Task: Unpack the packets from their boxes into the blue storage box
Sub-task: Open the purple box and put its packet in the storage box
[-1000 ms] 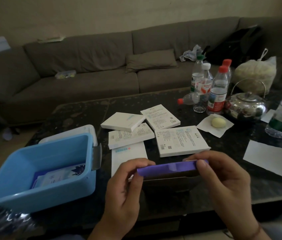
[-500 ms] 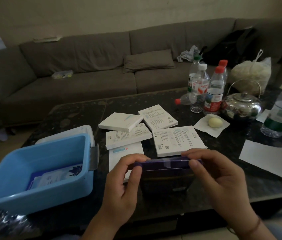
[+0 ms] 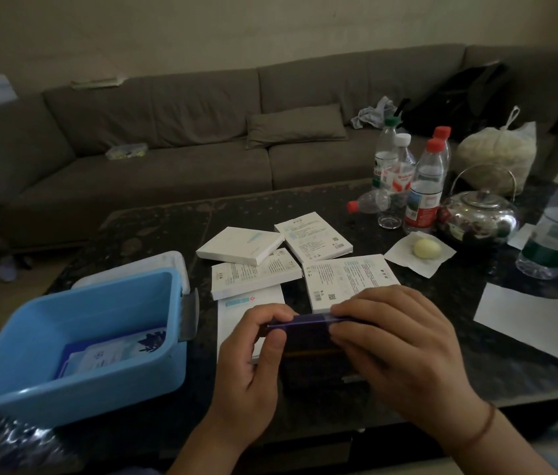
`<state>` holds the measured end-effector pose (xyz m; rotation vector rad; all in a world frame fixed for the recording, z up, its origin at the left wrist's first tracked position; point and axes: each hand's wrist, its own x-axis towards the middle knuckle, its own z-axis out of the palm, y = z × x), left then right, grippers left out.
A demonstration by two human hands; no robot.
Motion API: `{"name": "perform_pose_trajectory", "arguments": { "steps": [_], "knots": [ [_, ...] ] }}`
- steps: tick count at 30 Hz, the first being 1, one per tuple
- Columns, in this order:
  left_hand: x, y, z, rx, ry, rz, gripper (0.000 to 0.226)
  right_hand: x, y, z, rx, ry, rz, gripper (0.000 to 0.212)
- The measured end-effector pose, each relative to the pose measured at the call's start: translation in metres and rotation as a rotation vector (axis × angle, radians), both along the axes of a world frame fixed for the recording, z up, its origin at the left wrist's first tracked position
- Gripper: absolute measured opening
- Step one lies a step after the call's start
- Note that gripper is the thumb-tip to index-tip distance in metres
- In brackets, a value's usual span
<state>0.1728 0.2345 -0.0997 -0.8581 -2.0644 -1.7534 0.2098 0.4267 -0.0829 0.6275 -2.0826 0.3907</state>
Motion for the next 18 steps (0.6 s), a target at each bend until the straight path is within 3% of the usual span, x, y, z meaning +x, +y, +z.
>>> {"name": "perform_pose_trajectory", "arguments": {
  "steps": [10,14,18],
  "knots": [
    [0.002,-0.001,0.002,0.012,-0.021,-0.022,0.025,0.001,-0.012,0.004,-0.059,-0.044,-0.086,0.011],
    [0.001,0.004,0.007,0.004,0.002,-0.032,0.012,0.002,-0.018,0.015,-0.172,-0.205,-0.13,0.015],
    [-0.003,0.006,0.009,-0.045,0.044,-0.002,0.015,0.0,-0.017,0.034,-0.163,-0.388,-0.15,0.016]
  ]
}}
